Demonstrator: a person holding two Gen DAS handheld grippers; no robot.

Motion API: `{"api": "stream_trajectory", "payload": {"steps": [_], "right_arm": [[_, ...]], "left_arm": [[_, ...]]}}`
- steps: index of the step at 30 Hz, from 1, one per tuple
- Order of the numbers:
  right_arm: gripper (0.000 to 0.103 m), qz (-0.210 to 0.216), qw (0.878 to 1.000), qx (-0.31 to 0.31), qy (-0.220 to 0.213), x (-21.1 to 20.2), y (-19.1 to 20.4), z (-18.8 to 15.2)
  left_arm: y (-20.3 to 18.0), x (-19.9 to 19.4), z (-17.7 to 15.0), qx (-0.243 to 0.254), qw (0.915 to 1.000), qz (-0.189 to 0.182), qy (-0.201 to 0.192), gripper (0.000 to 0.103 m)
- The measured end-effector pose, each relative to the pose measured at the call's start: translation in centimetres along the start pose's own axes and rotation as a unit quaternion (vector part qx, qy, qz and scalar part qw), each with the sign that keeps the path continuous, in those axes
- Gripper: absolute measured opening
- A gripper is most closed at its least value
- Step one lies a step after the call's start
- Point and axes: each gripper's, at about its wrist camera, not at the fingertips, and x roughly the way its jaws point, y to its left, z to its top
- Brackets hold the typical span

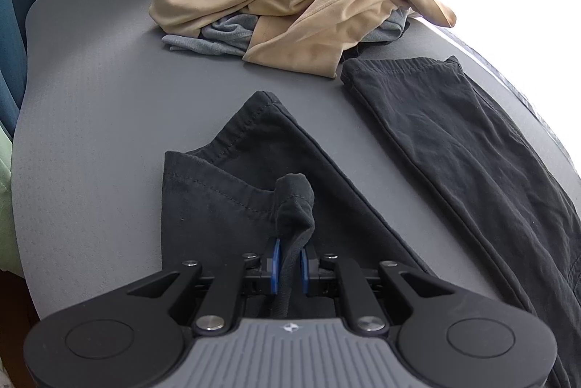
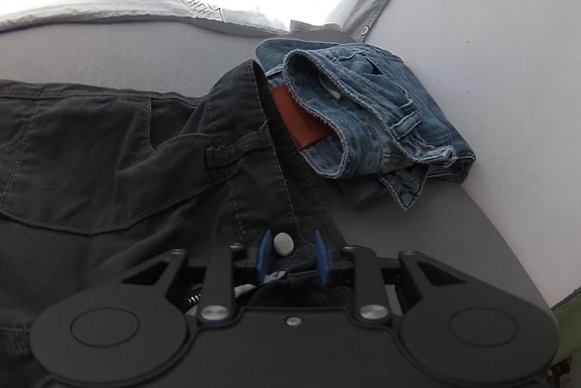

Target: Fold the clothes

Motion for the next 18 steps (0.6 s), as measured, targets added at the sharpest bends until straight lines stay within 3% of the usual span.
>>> {"api": "stream_trajectory", "payload": {"steps": [1, 3, 5, 7, 13, 18], "right_arm": [[0.052, 0.0, 1.0, 0.025, -0.005, -0.9, -1.0, -0.3], [0.053, -0.003, 0.997, 0.074, 0.005, -2.4, -3.2, -1.1], [0.061, 0.005, 0.992, 0.125, 0.035, -3.5, -5.6, -2.6], [0.061, 0.015, 0.983, 0.165, 0.072, -4.1, -8.0, -4.8], [0.065, 0.071, 0.969, 0.216, 0.101, -6.5, -11.2, -10.0], [0.066, 0.109, 0.955, 0.252, 0.11, -7.2, -12.2, -10.9]], "left_arm": [[0.3, -0.3, -0.1, -0.001, 1.0, -0.002, -0.004, 0.013], [1.2, -0.8, -0.3, -0.012, 0.9998, -0.009, -0.011, 0.013], [2.4, -1.2, -0.5, -0.036, 0.9991, -0.017, -0.014, 0.013], [3.9, -1.6, -0.8, -0.066, 0.9972, -0.033, -0.012, 0.013], [8.3, -3.1, -1.7, -0.105, 0.9925, -0.061, -0.013, 0.013], [12.0, -3.6, -2.8, -0.125, 0.9887, -0.083, -0.008, 0.018]]}}
